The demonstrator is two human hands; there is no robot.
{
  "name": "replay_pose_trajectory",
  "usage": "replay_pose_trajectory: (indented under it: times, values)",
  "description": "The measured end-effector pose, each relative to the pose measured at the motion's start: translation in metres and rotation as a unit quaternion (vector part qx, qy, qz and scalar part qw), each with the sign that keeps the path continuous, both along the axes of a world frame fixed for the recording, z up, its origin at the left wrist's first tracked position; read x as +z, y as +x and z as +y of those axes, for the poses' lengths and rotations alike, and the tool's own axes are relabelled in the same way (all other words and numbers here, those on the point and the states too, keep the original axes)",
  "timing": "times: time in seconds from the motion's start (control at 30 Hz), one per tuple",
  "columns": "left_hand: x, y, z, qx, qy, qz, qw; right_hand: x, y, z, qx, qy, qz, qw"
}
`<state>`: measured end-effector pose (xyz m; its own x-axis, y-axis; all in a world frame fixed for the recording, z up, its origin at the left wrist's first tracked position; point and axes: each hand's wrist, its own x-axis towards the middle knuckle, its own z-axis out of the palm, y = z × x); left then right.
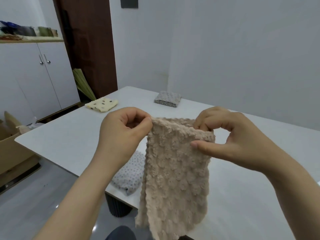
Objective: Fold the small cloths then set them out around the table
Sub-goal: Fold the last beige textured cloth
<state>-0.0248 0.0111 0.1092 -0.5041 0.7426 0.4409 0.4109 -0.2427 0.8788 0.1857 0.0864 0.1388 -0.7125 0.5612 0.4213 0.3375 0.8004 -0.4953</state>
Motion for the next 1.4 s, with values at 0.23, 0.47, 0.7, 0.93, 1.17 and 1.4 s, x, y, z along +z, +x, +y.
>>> replay_pose_trajectory:
  times: [0.23, 0.47, 0.7, 0.93, 1.17, 1.4]
  values:
    - [-0.001, -0.008, 0.005, -0.005, -0.001, -0.045, 0.999, 0.004, 0.009, 0.001, -0.062, 0.011, 0.041, 0.997]
    - [0.010, -0.002, 0.010, -0.019, 0.033, -0.071, 0.997, 0.016, 0.004, -0.002, -0.055, -0.049, 0.179, 0.981]
    - [0.032, 0.005, 0.006, -0.026, 0.098, -0.080, 0.992, 0.040, 0.003, -0.018, -0.006, -0.098, 0.336, 0.937]
    - [0.031, 0.003, 0.012, -0.018, 0.078, -0.090, 0.993, 0.036, 0.001, -0.012, -0.040, -0.142, 0.312, 0.938]
    - [0.022, 0.007, 0.012, -0.037, 0.078, -0.068, 0.994, 0.028, 0.010, -0.008, -0.100, -0.123, 0.199, 0.967]
    - [0.014, 0.016, 0.007, -0.035, 0.076, -0.049, 0.995, 0.025, 0.028, -0.005, -0.114, -0.168, 0.095, 0.975]
